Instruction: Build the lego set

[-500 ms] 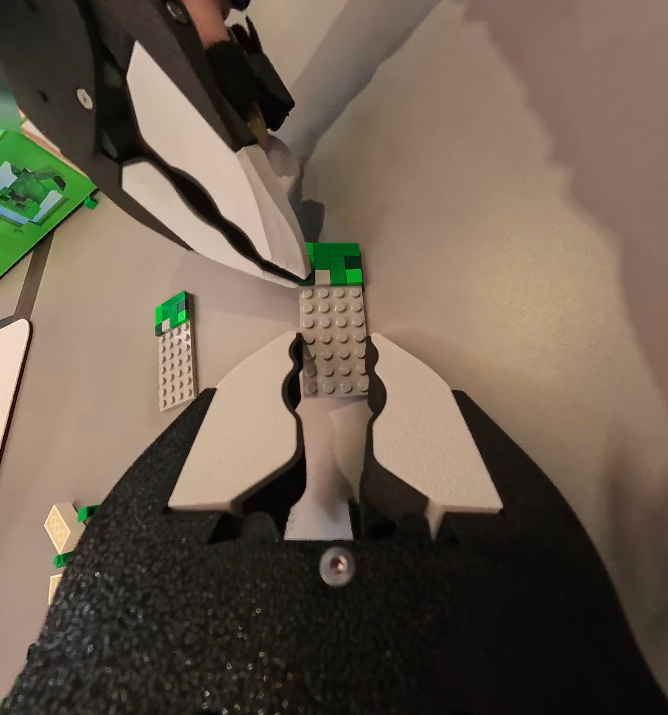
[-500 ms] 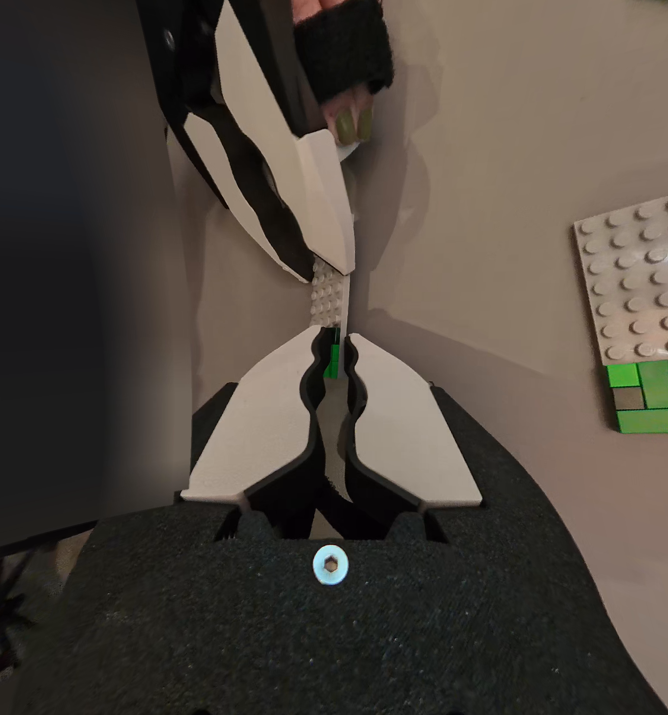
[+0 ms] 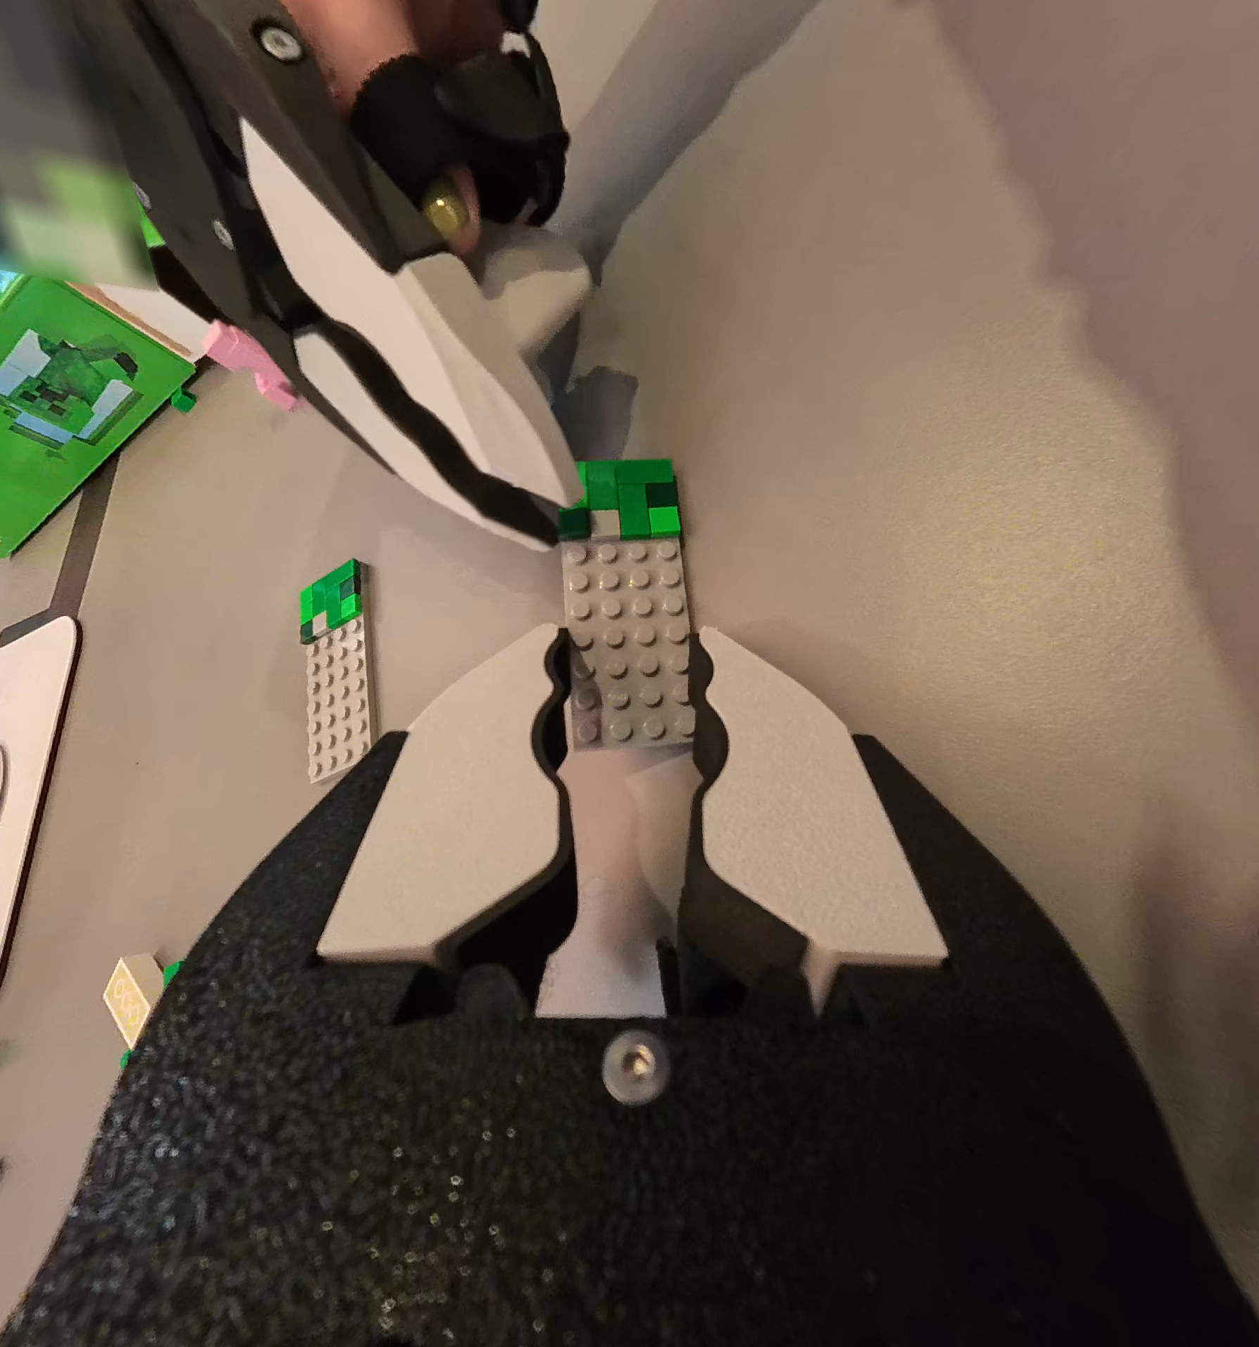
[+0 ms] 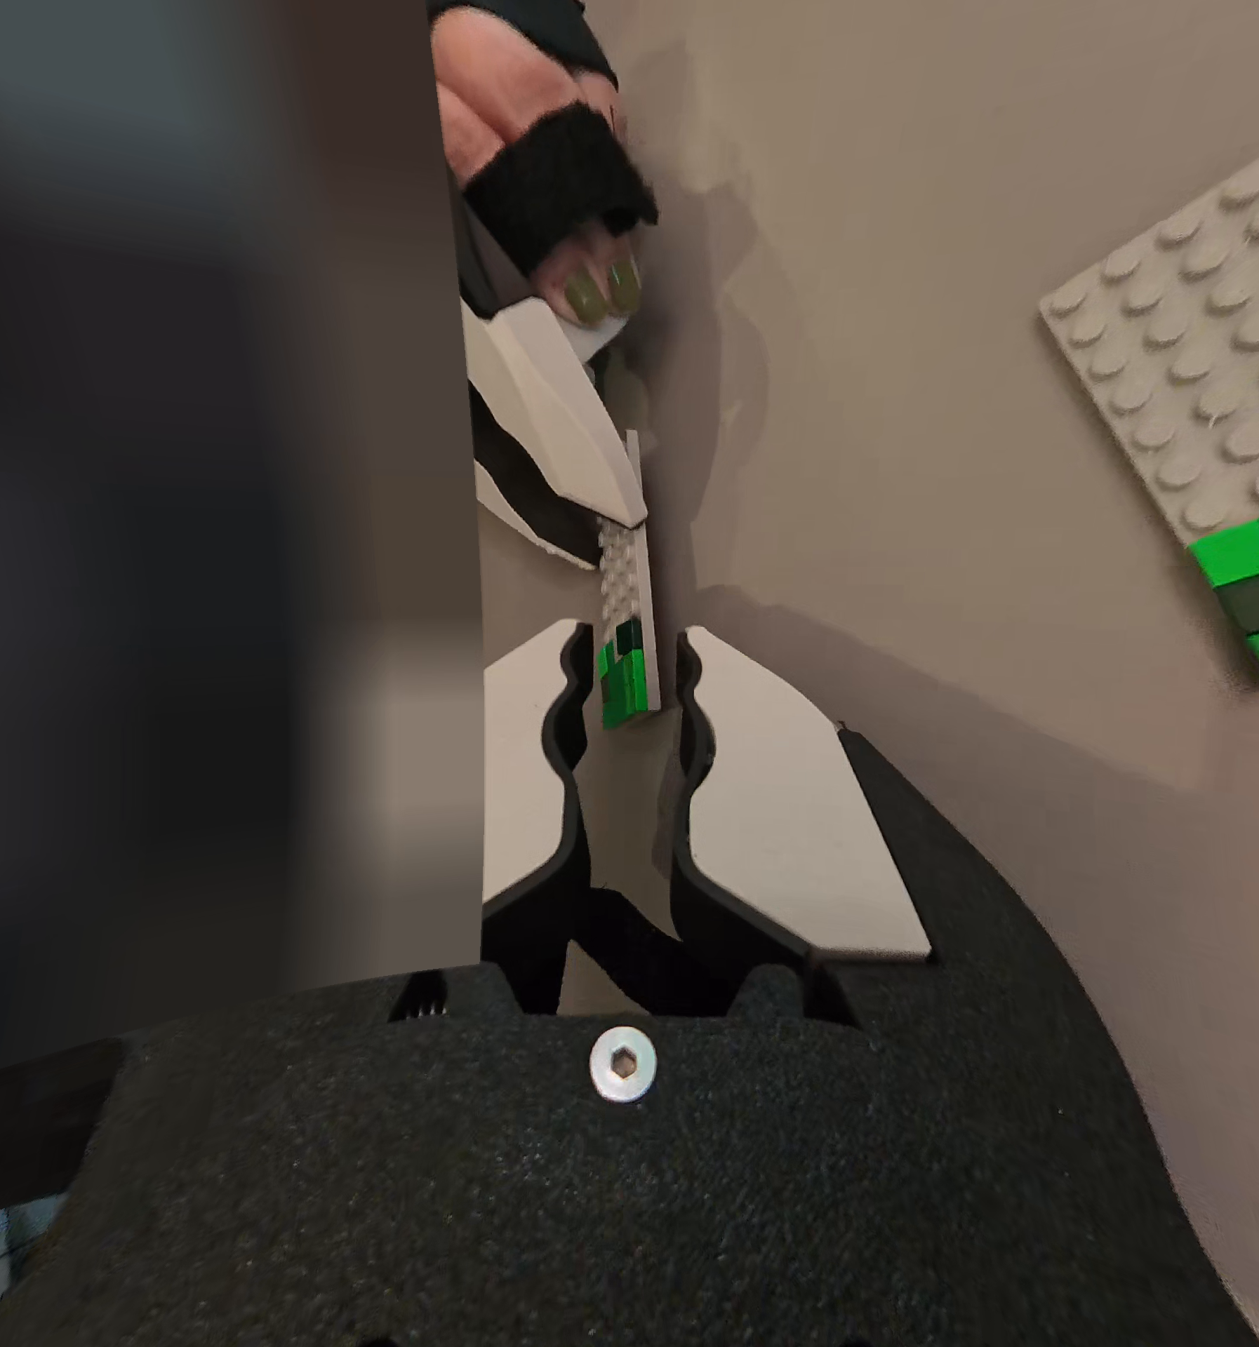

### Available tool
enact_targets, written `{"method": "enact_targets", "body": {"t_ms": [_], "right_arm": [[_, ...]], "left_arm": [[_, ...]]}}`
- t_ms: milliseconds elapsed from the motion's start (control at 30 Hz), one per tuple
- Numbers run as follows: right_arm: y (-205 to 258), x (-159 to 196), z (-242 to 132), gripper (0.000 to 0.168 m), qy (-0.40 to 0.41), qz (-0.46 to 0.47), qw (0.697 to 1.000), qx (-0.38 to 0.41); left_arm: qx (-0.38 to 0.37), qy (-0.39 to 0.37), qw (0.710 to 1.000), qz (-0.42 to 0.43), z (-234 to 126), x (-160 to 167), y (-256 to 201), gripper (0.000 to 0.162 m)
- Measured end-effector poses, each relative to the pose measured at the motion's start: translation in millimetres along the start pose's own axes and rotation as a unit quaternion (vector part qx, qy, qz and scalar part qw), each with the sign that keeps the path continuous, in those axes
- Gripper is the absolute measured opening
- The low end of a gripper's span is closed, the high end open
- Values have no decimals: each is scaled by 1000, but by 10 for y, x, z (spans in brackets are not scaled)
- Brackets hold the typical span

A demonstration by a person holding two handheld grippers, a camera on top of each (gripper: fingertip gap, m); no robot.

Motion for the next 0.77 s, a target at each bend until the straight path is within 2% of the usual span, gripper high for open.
{"method": "enact_targets", "body": {"t_ms": [433,633,767], "right_arm": [[1,28,46,8,-6,21,1000,-14],[50,40,71,8,33,-56,997,41],[93,52,67,8,38,-75,995,53]], "left_arm": [[-1,-1,1000,5,2,-6,-5,30],[10,-7,1000,-4,6,-13,-28,30],[-3,-6,1000,23,4,-31,-47,30]]}}
Point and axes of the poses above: each gripper's, where its closed fingertips meet, z out along the fingers, x out of its underside, y = z × x across the jaws, the point moved 4 cm from there along -z, back along the fingers, and after that the axes turned 9 degrees about -z, right-handed, at the moved point
